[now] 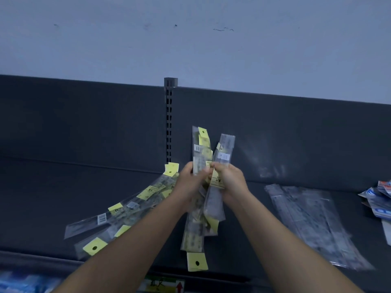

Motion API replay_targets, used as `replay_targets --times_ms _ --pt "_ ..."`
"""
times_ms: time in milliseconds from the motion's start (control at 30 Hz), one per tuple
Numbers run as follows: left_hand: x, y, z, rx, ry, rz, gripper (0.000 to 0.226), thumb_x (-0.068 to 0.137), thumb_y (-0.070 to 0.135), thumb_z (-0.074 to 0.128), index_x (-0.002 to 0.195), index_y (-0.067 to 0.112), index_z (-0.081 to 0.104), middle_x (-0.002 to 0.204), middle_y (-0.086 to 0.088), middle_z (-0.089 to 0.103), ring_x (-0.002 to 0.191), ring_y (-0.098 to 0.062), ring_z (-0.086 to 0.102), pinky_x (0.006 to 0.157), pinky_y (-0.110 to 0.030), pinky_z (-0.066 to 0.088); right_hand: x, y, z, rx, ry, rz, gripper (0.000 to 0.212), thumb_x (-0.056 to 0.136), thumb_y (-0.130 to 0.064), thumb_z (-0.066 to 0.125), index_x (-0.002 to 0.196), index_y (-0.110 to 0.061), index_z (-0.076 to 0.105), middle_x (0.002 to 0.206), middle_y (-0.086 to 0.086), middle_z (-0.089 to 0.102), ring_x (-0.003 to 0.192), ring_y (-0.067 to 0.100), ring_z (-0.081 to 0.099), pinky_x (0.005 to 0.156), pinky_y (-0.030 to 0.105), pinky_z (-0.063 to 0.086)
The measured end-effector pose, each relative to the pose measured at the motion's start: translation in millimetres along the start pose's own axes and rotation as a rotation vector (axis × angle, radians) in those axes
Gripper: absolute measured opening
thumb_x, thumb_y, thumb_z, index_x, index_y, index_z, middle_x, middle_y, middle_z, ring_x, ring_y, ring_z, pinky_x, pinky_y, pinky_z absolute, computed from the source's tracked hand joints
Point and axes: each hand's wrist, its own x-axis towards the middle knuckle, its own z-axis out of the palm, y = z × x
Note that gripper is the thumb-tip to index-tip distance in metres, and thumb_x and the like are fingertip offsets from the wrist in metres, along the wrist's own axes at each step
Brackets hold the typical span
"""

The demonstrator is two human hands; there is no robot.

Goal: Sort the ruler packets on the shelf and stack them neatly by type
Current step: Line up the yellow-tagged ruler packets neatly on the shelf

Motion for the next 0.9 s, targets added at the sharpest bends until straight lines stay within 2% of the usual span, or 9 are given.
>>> replay_targets --times_ms 100,200,267,333,467,600,700,800,900 --pt "4.2 -7.0 -6.3 -0.015 -0.036 -0.056 0.038 0.084 0.006 0.07 0.119 0.013 0.057 0.107 -0.008 0.07 0.1 -0.026 0.067 0.086 -0.043 0.055 -2.3 -3.2 -4.1 0.125 -0.017 0.126 0.025 0.093 -0.004 0.04 0.089 -0.001 0.065 0.066 0.011 0.065 0.063 0.024 0.06 0.066 0.037 0.052" --pt "8.6 -10.4 -11.4 -0.11 -0.049 -0.095 0.039 0.081 0.002 0.071 0.117 0.011 0.059 0.107 -0.013 0.071 0.101 -0.032 0.067 0.09 -0.05 0.053 -3.6 -5.0 -7.4 0.129 -0.064 0.146 0.03 0.093 -0.001 0.034 0.093 0.001 0.064 0.072 0.013 0.064 0.069 0.025 0.06 0.078 0.042 0.053" --pt "11.0 -13.2 -13.1 -0.171 -0.056 -0.124 0.037 0.082 0.002 0.07 0.116 0.009 0.059 0.105 -0.016 0.071 0.096 -0.034 0.068 0.087 -0.049 0.055 -3.1 -6.5 -9.5 0.064 -0.091 0.142 0.028 0.093 0.001 0.037 0.097 0.0 0.065 0.083 0.016 0.066 0.075 0.026 0.062 0.085 0.044 0.053" --pt "13.0 -14.7 -14.0 -0.189 -0.057 -0.145 0.036 0.082 0.0 0.069 0.116 0.008 0.058 0.103 -0.018 0.072 0.089 -0.032 0.07 0.078 -0.044 0.057 -2.5 -8.1 -10.9 0.006 -0.106 0.129 0.026 0.093 0.002 0.041 0.102 0.001 0.066 0.092 0.02 0.067 0.076 0.027 0.065 0.079 0.042 0.056" --pt "17.5 -16.6 -17.0 -0.18 -0.018 -0.196 0.031 0.086 -0.003 0.063 0.114 0.008 0.058 0.097 -0.016 0.072 0.075 -0.027 0.071 0.061 -0.037 0.056 2.5 -10.5 -13.0 -0.053 -0.057 0.073 0.017 0.09 -0.001 0.054 0.094 -0.002 0.07 0.08 0.015 0.07 0.069 0.025 0.066 0.069 0.038 0.056" --pt "20.1 -18.9 -23.5 -0.124 0.026 -0.22 0.027 0.087 -0.005 0.061 0.109 0.009 0.056 0.089 -0.013 0.07 0.062 -0.022 0.069 0.053 -0.033 0.055 9.0 -21.5 -15.0 -0.164 0.091 -0.113 0.008 0.086 -0.01 0.066 0.086 -0.012 0.073 0.082 0.006 0.071 0.073 0.021 0.063 0.063 0.03 0.05" --pt "22.6 -20.2 -29.6 -0.089 0.043 -0.208 0.027 0.087 -0.006 0.06 0.109 0.009 0.056 0.094 -0.015 0.069 0.074 -0.026 0.068 0.064 -0.037 0.056 9.7 -37.5 -12.6 -0.291 0.141 -0.38 0.01 0.088 -0.017 0.067 0.081 -0.019 0.073 0.08 0.0 0.072 0.078 0.015 0.063 0.072 0.034 0.052" --pt "26.0 -21.6 -33.2 -0.034 0.071 -0.182 0.032 0.085 -0.003 0.063 0.115 0.007 0.057 0.1 -0.015 0.068 0.085 -0.028 0.066 0.075 -0.041 0.055 1.8 -47.3 -7.5 -0.665 0.193 -0.693 0.013 0.09 -0.026 0.063 0.091 -0.024 0.076 0.07 -0.006 0.066 0.071 0.011 0.057 0.069 0.032 0.048" --pt "26.0 -20.8 -34.0 -0.03 0.073 -0.177 0.031 0.085 -0.002 0.062 0.114 0.008 0.057 0.099 -0.016 0.069 0.081 -0.028 0.067 0.068 -0.037 0.053 -4.6 -43.0 -0.5 -0.982 0.092 -0.756 0.031 0.093 -0.014 0.051 0.11 -0.028 0.073 0.104 -0.008 0.069 0.095 0.015 0.061 0.082 0.032 0.05"
